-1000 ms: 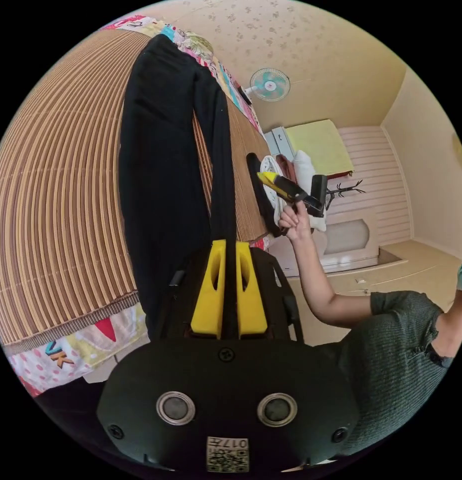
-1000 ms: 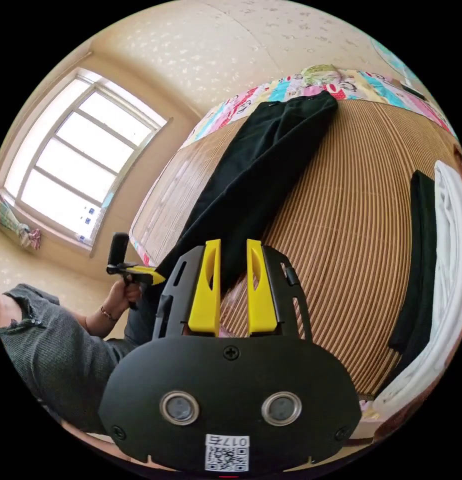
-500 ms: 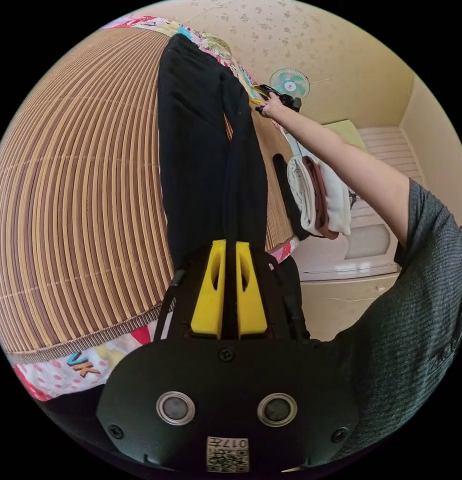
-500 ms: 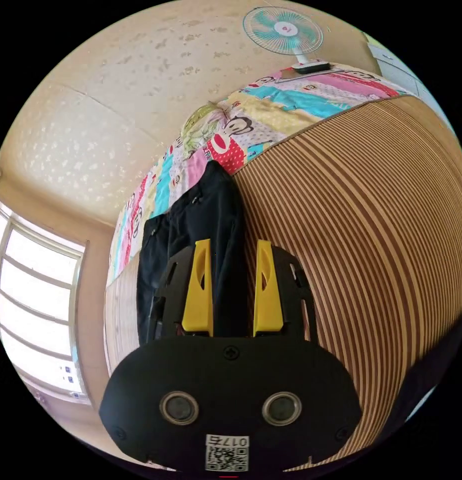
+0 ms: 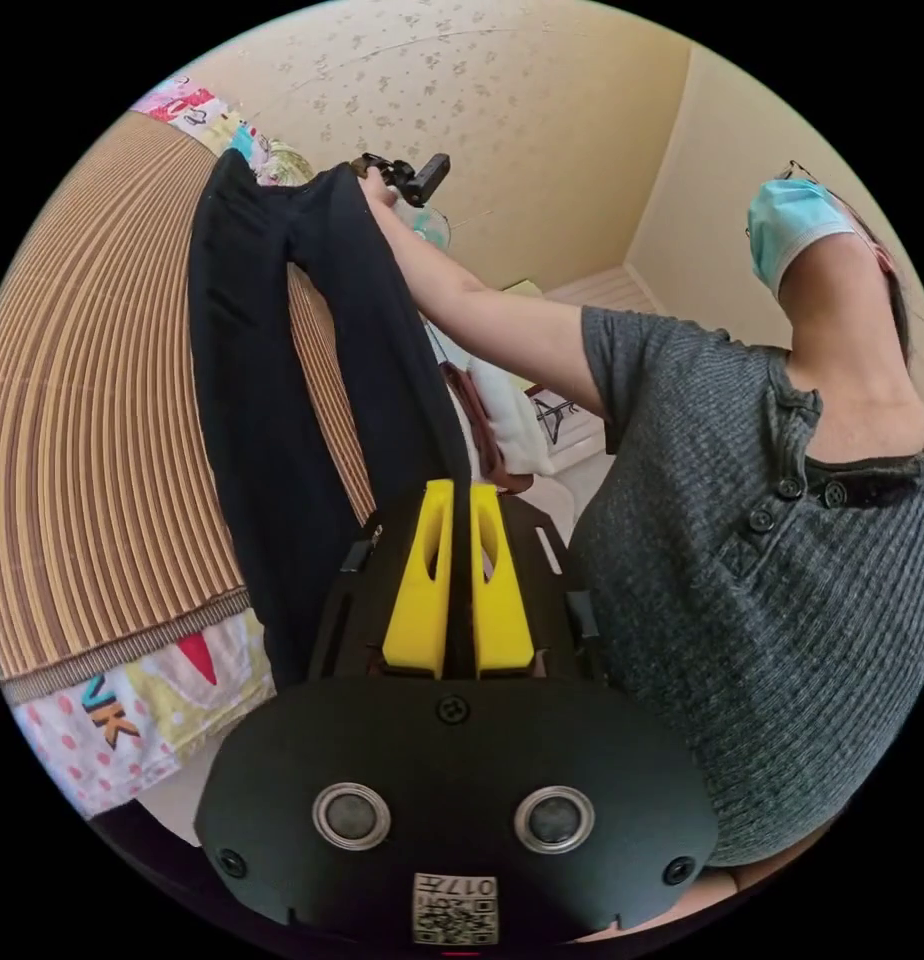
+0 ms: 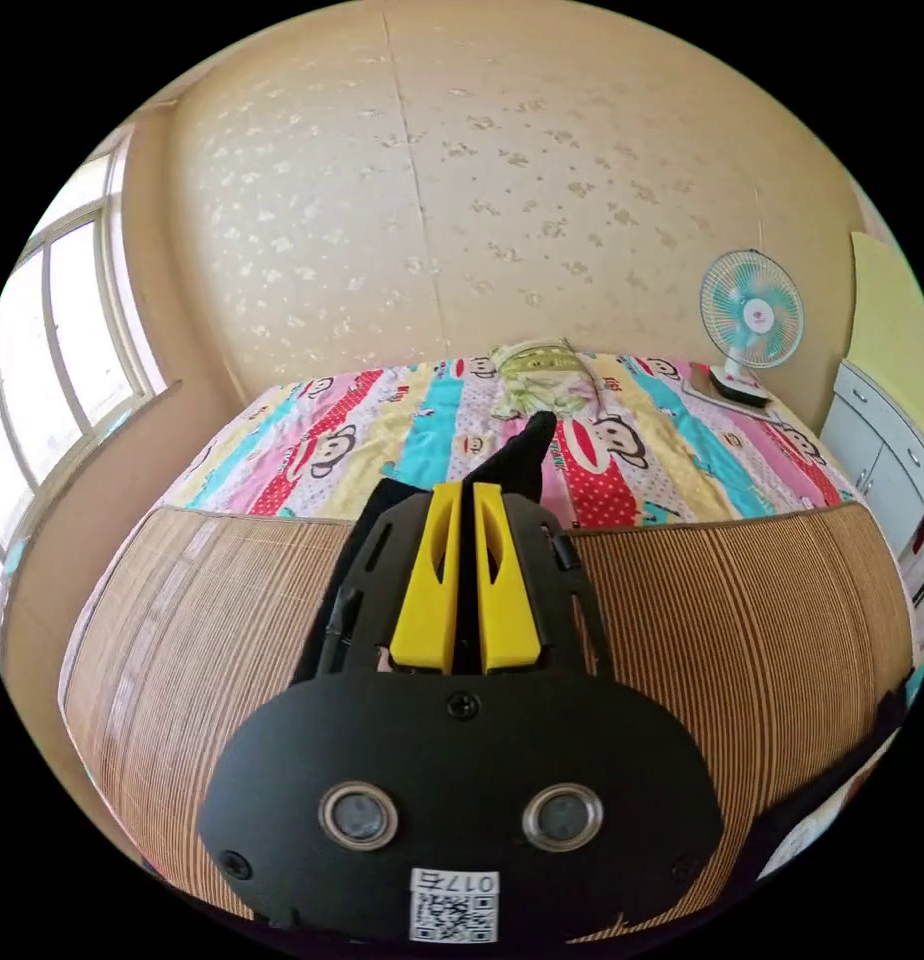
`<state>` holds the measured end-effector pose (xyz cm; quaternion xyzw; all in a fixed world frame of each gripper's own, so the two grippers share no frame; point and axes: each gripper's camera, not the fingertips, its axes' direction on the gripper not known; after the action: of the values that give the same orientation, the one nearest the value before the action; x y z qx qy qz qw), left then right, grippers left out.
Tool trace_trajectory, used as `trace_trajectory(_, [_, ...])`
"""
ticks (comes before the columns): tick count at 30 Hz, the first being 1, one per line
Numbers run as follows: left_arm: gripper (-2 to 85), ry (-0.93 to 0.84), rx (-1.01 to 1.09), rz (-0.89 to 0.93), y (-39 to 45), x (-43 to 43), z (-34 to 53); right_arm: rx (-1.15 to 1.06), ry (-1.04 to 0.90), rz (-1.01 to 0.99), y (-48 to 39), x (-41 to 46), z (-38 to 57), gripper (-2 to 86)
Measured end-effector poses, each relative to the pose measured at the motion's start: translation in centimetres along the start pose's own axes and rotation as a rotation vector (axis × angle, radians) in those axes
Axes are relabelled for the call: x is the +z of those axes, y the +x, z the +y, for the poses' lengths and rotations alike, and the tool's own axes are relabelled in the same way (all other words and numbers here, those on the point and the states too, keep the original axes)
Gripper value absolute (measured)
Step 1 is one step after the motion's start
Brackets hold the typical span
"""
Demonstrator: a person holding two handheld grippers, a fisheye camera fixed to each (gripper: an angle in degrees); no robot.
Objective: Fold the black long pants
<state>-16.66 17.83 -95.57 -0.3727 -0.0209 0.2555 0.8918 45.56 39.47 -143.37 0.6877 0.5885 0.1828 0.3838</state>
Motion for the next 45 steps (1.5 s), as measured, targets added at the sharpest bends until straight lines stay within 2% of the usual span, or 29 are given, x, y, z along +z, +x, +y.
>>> trace_trajectory(2, [3.4, 0.044, -0.124, -0.020, -2.3, -1.1, 1.8, -0.016, -0.042, -0.115, -3.4, 2.3, -0.6, 2.8])
trace_trajectory(5, [3.9, 0.033, -0.216, -0.074, -4.4, -1.8, 3.5, 0.069, -0.323, -0.319, -5.6, 8.5, 0.1, 3.0])
trace_trajectory(7, [4.0, 0.006, -0.242, -0.150, -4.7, -2.2, 4.0, 0.120, -0.289, -0.388, -5.8, 7.4, 2.0, 3.3])
trace_trajectory(10, [4.3, -0.074, -0.242, -0.198, -4.9, -2.1, 3.7, 0.037, -0.255, -0.471, -5.9, 2.0, 6.7, 4.0])
trace_trajectory(14, [4.8, -0.146, -0.248, -0.203, -5.4, -1.4, 3.0, -0.068, -0.340, -0.408, -2.8, -7.6, 19.1, 6.7])
trace_trajectory(17, [4.9, -0.185, -0.243, -0.227, -5.6, -0.8, 2.5, 0.033, -0.424, -0.421, 1.2, -14.1, 28.9, 8.7])
trace_trajectory(20, [5.0, -0.225, -0.236, -0.282, -5.6, -0.1, 2.0, 0.257, -0.483, -0.561, 3.9, -19.8, 38.9, 9.6])
trace_trajectory(24, [5.0, -0.254, -0.219, -0.321, -5.3, 0.6, 1.5, 0.441, -0.470, -0.708, 2.6, -24.6, 49.6, 9.4])
trace_trajectory(26, [4.9, -0.340, -0.219, -0.303, -6.2, 1.5, 1.1, 0.456, -0.407, -0.685, 2.1, -25.9, 51.1, 8.0])
trace_trajectory(28, [4.6, -0.383, -0.241, -0.263, -7.0, 1.6, 0.5, 0.459, -0.459, -0.613, 1.7, -26.1, 50.6, 6.0])
trace_trajectory(30, [4.3, -0.405, -0.232, -0.222, -6.9, 1.4, -0.3, 0.335, -0.529, -0.542, 0.8, -26.8, 47.9, 3.4])
trace_trajectory(32, [4.1, -0.333, -0.127, -0.046, -5.4, 0.5, -1.2, 0.237, -0.520, -0.556, 0.5, -28.2, 45.8, 1.9])
trace_trajectory(35, [4.1, -0.197, -0.137, 0.223, -6.3, -0.4, -0.6, 0.224, -0.376, -0.692, 2.0, -32.3, 43.9, 1.2])
trace_trajectory(37, [4.1, -0.217, -0.188, 0.228, -7.6, 0.1, 0.2, 0.205, -0.358, -0.662, 2.5, -33.7, 44.0, 1.4])
trace_trajectory(39, [3.9, -0.233, -0.239, 0.120, -8.4, 0.6, 1.2, 0.195, -0.386, -0.641, 3.1, -33.2, 45.7, 2.4])
trace_trajectory(41, [3.9, -0.208, -0.335, 0.058, -9.3, 0.9, 2.2, 0.274, -0.451, -0.675, 4.3, -31.3, 47.6, 4.7])
trace_trajectory(43, [3.8, -0.171, -0.418, 0.115, -10.3, 1.0, 2.8, 0.389, -0.505, -0.727, 5.7, -29.2, 49.5, 11.4])
trace_trajectory(45, [3.8, -0.146, -0.465, 0.180, -11.0, 1.0, 3.0, 0.461, -0.560, -0.780, 6.4, -26.8, 51.4, 12.0])
